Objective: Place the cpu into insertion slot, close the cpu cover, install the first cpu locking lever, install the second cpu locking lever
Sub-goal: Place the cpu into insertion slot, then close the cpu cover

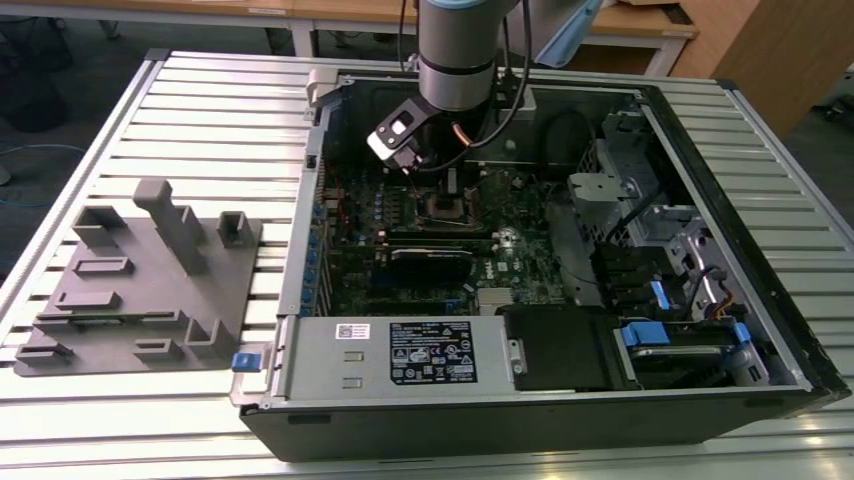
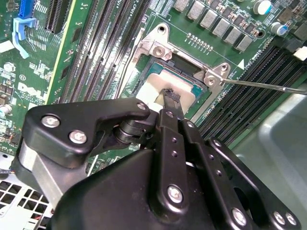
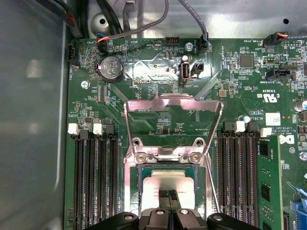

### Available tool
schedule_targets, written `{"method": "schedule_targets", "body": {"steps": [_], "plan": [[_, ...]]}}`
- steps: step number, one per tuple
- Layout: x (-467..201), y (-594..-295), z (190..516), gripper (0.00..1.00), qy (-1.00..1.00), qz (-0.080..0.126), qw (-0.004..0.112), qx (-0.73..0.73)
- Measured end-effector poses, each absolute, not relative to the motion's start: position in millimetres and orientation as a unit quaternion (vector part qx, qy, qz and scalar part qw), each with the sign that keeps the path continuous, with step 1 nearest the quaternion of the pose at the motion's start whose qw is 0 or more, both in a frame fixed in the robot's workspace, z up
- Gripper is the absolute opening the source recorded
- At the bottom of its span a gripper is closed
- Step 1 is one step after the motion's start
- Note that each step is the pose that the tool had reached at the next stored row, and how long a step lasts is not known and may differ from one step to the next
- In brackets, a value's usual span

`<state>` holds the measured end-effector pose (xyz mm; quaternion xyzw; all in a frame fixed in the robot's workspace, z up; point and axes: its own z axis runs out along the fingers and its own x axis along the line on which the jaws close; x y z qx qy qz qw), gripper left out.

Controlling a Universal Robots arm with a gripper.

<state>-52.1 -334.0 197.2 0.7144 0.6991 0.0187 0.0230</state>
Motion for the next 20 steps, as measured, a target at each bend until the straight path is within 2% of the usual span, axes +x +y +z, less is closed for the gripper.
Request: {"method": "schedule_targets", "body": {"steps": [20], "plan": [[-52, -334, 227, 0.11, 0.699, 0.019, 0.023, 0.714]]}}
